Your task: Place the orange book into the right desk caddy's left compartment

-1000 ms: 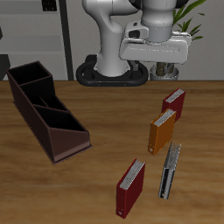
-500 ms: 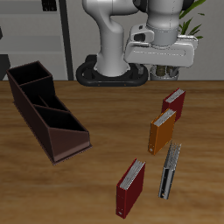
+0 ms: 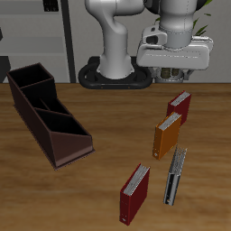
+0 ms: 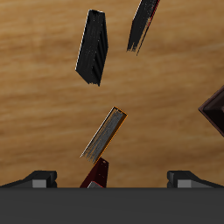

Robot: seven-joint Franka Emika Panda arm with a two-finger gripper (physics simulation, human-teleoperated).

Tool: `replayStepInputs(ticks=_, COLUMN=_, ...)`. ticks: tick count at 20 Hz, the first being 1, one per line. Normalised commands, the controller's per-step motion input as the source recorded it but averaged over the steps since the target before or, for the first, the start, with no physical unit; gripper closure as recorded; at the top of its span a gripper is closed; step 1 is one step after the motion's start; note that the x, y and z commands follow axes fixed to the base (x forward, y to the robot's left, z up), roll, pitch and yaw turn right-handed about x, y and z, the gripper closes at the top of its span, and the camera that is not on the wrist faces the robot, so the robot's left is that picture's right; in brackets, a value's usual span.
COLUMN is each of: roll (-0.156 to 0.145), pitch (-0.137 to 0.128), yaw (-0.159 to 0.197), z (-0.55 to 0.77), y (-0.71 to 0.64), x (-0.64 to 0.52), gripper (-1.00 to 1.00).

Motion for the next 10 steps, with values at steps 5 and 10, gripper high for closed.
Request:
replayStepInputs(ticks=5, roll=0.012, pitch=-0.017, yaw=-0.015, z=0.01, y=0.07, x=0.00, gripper=-1.00)
replayStepInputs(ticks=10, roll=0.007, pitch=-0.023, yaw=-0.003, z=-0.02, y=0.10, x=0.05, gripper=-1.00)
